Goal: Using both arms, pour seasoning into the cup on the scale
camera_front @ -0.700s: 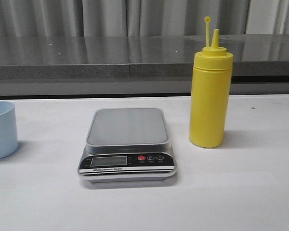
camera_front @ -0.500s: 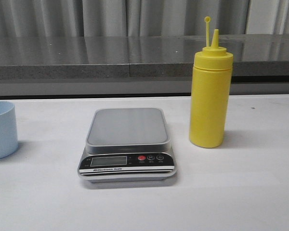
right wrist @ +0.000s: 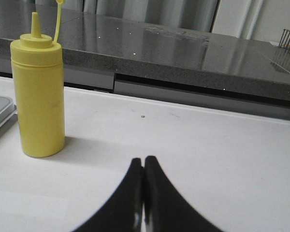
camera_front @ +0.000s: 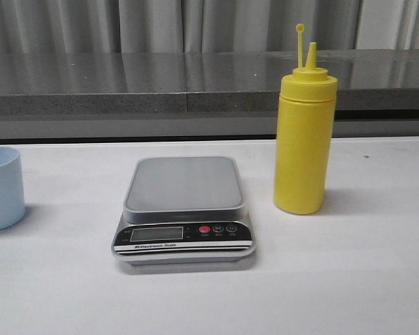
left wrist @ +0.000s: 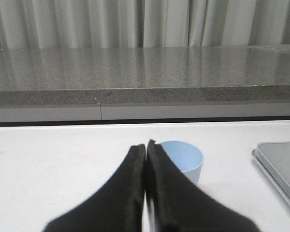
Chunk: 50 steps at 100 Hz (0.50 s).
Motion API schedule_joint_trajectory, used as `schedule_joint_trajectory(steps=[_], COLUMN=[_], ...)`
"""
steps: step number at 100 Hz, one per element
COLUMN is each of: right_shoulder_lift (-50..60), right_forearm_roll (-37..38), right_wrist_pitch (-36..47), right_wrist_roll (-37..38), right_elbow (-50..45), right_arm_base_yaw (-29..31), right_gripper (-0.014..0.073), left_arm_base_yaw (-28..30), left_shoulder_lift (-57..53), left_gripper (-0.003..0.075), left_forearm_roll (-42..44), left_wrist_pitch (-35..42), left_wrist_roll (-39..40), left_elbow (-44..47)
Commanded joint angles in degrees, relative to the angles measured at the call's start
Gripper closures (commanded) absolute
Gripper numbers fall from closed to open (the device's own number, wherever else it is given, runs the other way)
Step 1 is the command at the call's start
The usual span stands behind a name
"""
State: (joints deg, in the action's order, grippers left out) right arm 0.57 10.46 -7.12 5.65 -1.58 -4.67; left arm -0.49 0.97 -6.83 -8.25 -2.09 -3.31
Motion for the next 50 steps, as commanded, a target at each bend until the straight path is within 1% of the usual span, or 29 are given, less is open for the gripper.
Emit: schedule_joint_trajectory(steps=[1, 13, 27, 50], right_shoulder_lift=[0.91, 0.91, 0.91, 0.91], right_forearm_roll=[0.15, 0.15, 0.15, 0.15], right_wrist_pitch=[4.68, 4.68, 4.68, 4.68], right_wrist_roll=[-0.41, -0.41, -0.41, -0.41], right_elbow=[-0.05, -0.05, -0.05, -0.05], right_arm_base_yaw=[0.35, 0.35, 0.35, 0.35], right_gripper=[0.0714, 0.0714, 0.0714, 0.0714], left_arm_base_yaw=[0.0, 0.05, 0.05, 0.05], left_shoulder_lift=[4.34, 11.45, 21.92, 41.95], left_gripper=[0.0739, 0.0739, 0.0739, 0.0739], left_forearm_roll=[-3.45, -4.74, -4.74, -4.6], left_wrist_pitch=[3.6, 2.16, -1.78, -14.37], left_wrist_roll=[0.41, 0.41, 0.41, 0.41], left_elbow=[-4.1, -8.3, -15.38, -30.6])
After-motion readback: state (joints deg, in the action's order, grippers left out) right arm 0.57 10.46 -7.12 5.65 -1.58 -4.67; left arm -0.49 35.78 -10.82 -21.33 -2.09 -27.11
